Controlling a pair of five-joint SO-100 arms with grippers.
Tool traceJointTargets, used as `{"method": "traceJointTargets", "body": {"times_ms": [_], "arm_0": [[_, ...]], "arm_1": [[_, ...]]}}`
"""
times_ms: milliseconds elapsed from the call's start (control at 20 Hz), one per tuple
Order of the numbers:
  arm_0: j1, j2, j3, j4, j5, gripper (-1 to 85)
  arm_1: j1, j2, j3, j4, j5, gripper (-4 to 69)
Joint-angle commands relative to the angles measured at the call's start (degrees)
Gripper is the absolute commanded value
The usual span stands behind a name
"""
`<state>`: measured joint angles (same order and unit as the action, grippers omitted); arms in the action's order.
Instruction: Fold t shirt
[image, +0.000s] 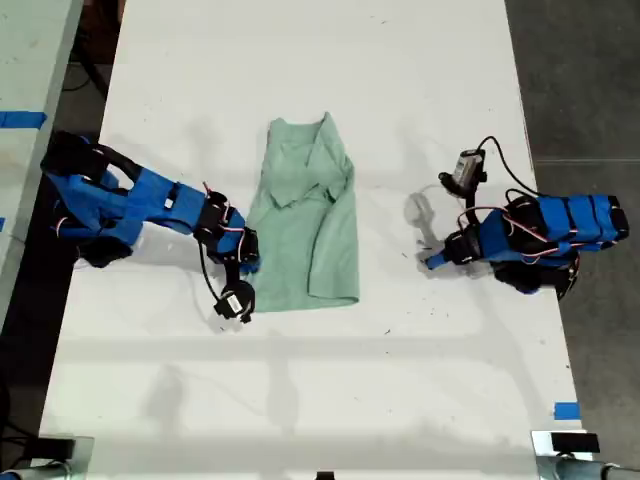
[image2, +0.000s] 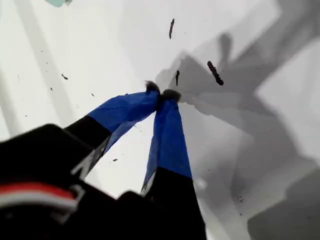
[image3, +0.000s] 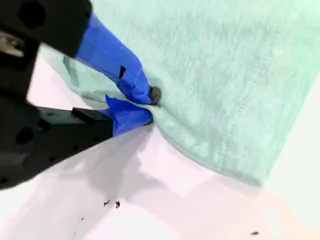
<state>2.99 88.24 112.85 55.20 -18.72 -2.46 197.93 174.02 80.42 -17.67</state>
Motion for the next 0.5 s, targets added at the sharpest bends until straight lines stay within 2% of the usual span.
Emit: {"method": "traceJointTargets", "body": {"times_ms": [0, 150, 200, 300, 450], "arm_0": [[0.35, 0.18, -9.05, 12.13, 0.79, -0.3], [1.23, -0.53, -23.29, 28.92, 1.41, -0.3], [0.97, -1.32, -28.48, 32.34, 3.08, -0.3], [-0.97, -4.22, -37.27, 34.98, 7.82, -0.3], [-4.66, -13.54, -48.25, 35.16, 14.41, -0.3]], "arm_1": [[-0.62, -0.09, 2.81, -0.70, -0.97, 1.8], [-0.62, -0.09, 2.81, -0.70, -0.97, 1.8], [-0.62, -0.09, 2.81, -0.70, -0.97, 1.8], [-0.62, -0.09, 2.81, -0.70, -0.97, 1.8], [-0.62, -0.09, 2.81, -0.70, -1.05, 1.8]]}}
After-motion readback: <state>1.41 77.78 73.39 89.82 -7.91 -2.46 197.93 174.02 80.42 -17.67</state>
